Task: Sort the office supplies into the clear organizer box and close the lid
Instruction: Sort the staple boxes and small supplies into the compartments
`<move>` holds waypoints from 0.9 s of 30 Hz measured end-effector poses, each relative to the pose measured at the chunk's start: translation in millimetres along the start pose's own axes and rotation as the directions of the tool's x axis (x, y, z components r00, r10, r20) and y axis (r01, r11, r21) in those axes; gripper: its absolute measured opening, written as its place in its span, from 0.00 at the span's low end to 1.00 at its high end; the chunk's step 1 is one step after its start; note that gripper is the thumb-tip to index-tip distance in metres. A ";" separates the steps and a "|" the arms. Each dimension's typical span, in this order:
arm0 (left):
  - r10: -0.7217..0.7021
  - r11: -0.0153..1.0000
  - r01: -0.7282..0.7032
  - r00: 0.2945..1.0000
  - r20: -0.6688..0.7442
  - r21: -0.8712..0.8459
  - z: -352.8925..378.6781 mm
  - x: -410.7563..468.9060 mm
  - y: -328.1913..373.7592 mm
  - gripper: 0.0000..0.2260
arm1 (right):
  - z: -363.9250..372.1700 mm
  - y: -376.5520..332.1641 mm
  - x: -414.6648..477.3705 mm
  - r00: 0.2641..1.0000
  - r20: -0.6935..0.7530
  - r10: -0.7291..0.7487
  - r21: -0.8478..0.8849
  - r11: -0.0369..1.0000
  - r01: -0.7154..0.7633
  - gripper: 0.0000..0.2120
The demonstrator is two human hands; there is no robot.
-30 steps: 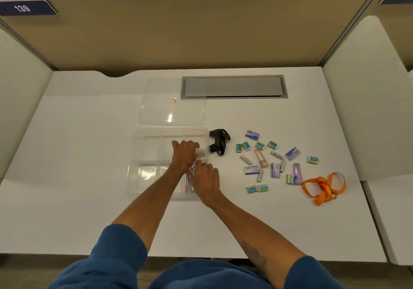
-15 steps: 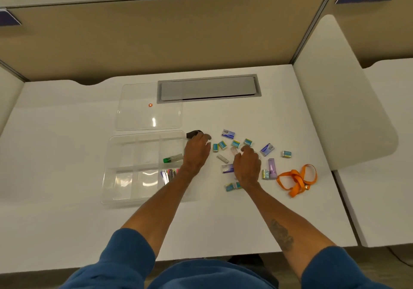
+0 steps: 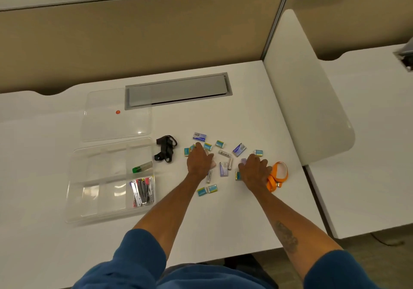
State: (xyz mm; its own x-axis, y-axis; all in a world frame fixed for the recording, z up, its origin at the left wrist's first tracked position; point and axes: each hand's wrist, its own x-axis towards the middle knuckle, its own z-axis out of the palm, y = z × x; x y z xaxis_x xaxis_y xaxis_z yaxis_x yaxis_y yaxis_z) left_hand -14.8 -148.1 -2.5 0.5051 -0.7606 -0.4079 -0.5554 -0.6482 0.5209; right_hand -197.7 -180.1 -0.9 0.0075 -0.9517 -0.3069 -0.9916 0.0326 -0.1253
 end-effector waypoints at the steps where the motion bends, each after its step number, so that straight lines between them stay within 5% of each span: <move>1: -0.021 1.000 0.021 1.000 0.009 0.007 3.4 0.9 1.9 0.23 | -0.1 -0.4 0.8 1.000 0.009 -0.010 0.009 1.000 0.010 0.17; 6: -0.049 0.999 0.049 0.999 0.007 -0.006 9.9 1.6 11.8 0.23 | 4.6 -2.5 3.9 1.000 -0.010 -0.030 0.031 0.999 0.030 0.14; 11: -0.025 0.995 0.030 0.998 0.057 -0.097 5.8 5.6 7.4 0.28 | -1.4 -14.9 5.2 0.986 -0.166 -0.012 0.208 0.977 0.047 0.13; 14: 0.026 0.991 -0.022 0.999 0.029 -0.135 -8.7 7.7 5.4 0.22 | -13.0 -33.7 3.4 0.973 -0.227 -0.049 0.350 0.928 0.128 0.12; 19: 0.127 0.971 -0.140 0.989 -0.079 -0.194 -57.0 10.4 -11.0 0.16 | -15.9 -83.5 0.7 0.983 -0.146 -0.115 0.510 0.842 0.175 0.10; 27: 0.095 0.980 -0.146 0.939 -0.331 -0.133 -135.5 15.1 -91.0 0.14 | -6.2 -183.9 -20.1 0.951 -0.015 -0.309 0.734 0.642 0.220 0.12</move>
State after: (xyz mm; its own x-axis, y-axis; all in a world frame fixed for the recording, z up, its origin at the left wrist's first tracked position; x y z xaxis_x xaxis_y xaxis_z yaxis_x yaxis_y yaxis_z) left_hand 132.9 -95.7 45.5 0.6402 -0.7635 -0.0853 -0.5303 -0.5195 0.6700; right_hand -16.3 -168.8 34.2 0.3115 -0.9197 -0.2388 -0.5402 0.0354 -0.8408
